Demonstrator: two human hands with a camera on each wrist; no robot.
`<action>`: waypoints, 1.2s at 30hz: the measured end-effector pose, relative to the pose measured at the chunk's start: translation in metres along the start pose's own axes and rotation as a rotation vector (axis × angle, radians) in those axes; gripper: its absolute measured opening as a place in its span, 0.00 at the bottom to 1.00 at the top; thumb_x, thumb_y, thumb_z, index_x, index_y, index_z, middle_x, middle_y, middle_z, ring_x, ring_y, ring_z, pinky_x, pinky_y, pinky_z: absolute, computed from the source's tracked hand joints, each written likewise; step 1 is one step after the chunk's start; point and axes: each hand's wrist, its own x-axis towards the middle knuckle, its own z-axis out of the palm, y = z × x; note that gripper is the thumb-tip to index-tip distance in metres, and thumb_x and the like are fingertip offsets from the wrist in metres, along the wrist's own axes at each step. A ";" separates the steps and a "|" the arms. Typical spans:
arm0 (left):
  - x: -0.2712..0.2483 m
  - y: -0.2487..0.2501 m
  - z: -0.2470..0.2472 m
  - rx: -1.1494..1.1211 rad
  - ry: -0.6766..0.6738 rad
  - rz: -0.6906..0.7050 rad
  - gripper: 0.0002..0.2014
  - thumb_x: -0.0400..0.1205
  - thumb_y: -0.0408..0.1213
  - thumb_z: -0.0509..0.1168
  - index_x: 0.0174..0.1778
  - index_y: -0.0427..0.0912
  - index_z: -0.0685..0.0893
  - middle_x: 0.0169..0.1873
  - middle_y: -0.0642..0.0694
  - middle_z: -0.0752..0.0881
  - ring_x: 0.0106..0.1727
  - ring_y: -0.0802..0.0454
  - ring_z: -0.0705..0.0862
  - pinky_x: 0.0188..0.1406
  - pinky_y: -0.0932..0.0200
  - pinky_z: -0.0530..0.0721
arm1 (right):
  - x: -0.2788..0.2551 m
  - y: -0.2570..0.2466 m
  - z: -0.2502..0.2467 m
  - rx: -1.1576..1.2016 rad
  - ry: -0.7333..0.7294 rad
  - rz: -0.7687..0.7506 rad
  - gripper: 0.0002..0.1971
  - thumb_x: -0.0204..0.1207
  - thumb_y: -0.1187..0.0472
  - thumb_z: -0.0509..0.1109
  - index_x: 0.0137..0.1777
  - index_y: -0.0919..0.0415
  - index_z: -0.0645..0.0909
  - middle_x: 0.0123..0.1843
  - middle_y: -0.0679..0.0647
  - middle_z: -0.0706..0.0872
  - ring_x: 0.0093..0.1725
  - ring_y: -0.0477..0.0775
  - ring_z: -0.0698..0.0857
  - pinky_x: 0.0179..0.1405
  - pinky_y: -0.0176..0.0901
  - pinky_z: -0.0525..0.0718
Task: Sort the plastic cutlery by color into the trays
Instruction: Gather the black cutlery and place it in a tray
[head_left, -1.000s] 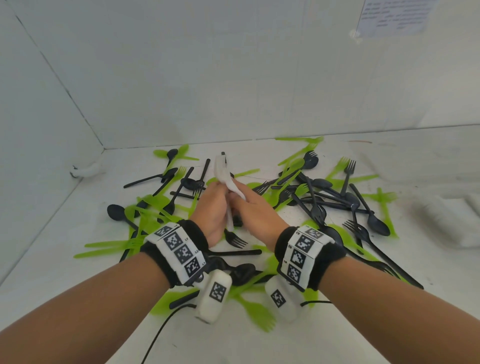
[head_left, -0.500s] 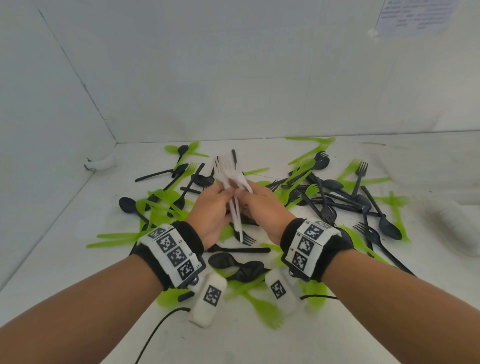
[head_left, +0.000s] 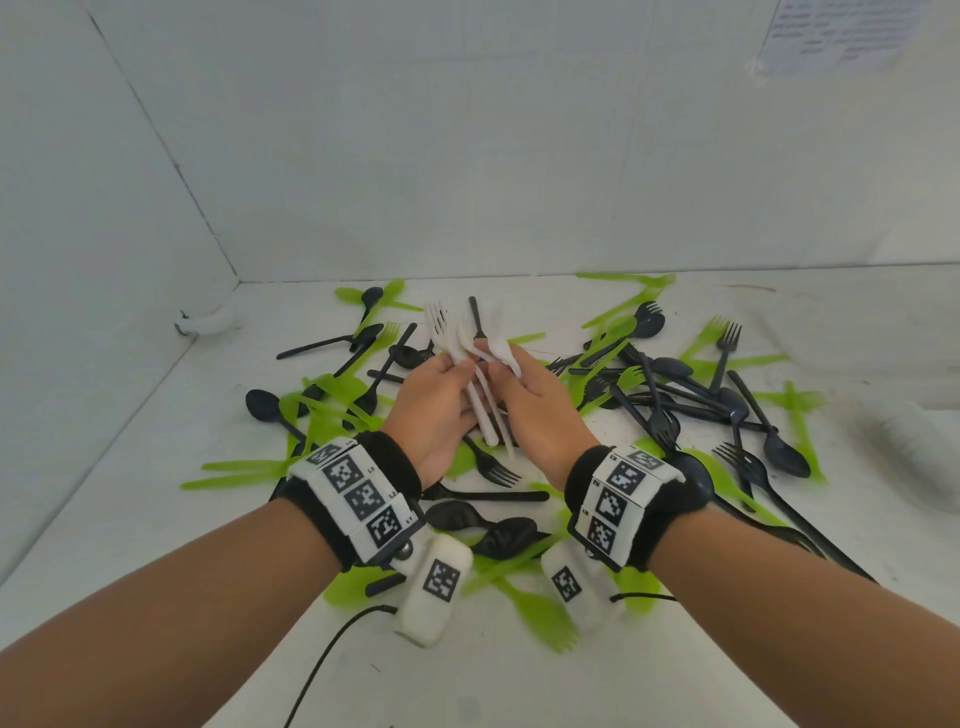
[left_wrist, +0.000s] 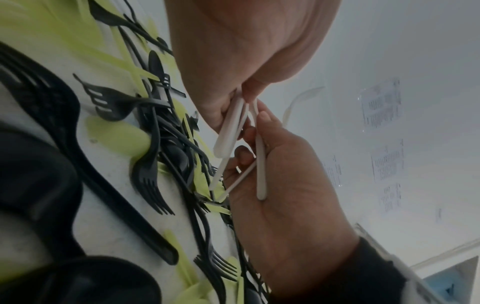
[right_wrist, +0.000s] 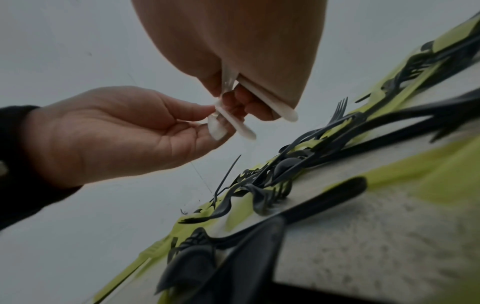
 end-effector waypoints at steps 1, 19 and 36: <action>0.000 0.001 -0.001 -0.035 -0.003 -0.016 0.14 0.93 0.31 0.55 0.68 0.35 0.82 0.50 0.40 0.92 0.50 0.47 0.92 0.51 0.51 0.90 | 0.000 -0.001 0.001 -0.025 -0.002 -0.029 0.17 0.91 0.55 0.57 0.58 0.30 0.82 0.61 0.45 0.88 0.66 0.47 0.84 0.71 0.55 0.81; -0.016 0.008 -0.040 0.244 -0.006 0.217 0.16 0.94 0.37 0.54 0.73 0.49 0.83 0.64 0.53 0.90 0.68 0.57 0.86 0.69 0.55 0.82 | 0.012 -0.019 0.051 0.269 -0.103 0.141 0.21 0.88 0.61 0.64 0.51 0.29 0.89 0.60 0.43 0.92 0.64 0.45 0.88 0.73 0.52 0.83; -0.012 0.036 -0.087 0.201 0.010 0.049 0.09 0.91 0.32 0.61 0.60 0.36 0.86 0.53 0.41 0.93 0.54 0.46 0.92 0.49 0.58 0.90 | 0.039 -0.021 0.077 0.257 -0.065 0.237 0.16 0.89 0.61 0.58 0.68 0.52 0.85 0.54 0.51 0.90 0.47 0.47 0.88 0.49 0.42 0.85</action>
